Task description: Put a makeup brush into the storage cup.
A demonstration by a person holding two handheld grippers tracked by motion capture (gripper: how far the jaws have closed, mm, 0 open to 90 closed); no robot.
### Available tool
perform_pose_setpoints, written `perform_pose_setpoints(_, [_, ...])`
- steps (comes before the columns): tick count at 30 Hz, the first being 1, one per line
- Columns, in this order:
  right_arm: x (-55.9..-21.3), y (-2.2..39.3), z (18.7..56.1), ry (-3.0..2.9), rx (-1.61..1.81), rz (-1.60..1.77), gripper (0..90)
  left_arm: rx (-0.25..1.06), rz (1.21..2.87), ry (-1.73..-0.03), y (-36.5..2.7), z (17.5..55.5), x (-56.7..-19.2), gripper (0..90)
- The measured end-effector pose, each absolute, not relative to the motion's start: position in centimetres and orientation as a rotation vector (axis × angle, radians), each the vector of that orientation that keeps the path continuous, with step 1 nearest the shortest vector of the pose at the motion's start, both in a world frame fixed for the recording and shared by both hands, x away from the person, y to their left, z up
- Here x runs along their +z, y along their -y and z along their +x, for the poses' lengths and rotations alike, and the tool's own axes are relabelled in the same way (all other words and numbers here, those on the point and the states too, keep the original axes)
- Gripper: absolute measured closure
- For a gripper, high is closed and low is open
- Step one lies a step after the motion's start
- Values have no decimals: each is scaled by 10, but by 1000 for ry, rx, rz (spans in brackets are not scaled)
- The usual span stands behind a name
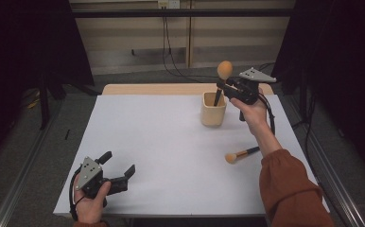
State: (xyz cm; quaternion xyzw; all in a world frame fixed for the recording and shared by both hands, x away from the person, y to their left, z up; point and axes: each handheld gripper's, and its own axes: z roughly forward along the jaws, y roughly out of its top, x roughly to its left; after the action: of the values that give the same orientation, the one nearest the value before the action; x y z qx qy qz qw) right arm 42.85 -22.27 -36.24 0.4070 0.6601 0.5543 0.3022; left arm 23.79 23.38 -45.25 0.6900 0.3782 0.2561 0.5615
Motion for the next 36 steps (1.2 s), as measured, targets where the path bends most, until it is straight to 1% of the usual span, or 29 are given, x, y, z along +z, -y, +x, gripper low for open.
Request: perform_pose_setpoints(36, [-405, 228, 436, -1830, 1377, 1158, 662, 594, 1644, -895, -234, 239, -454, 40])
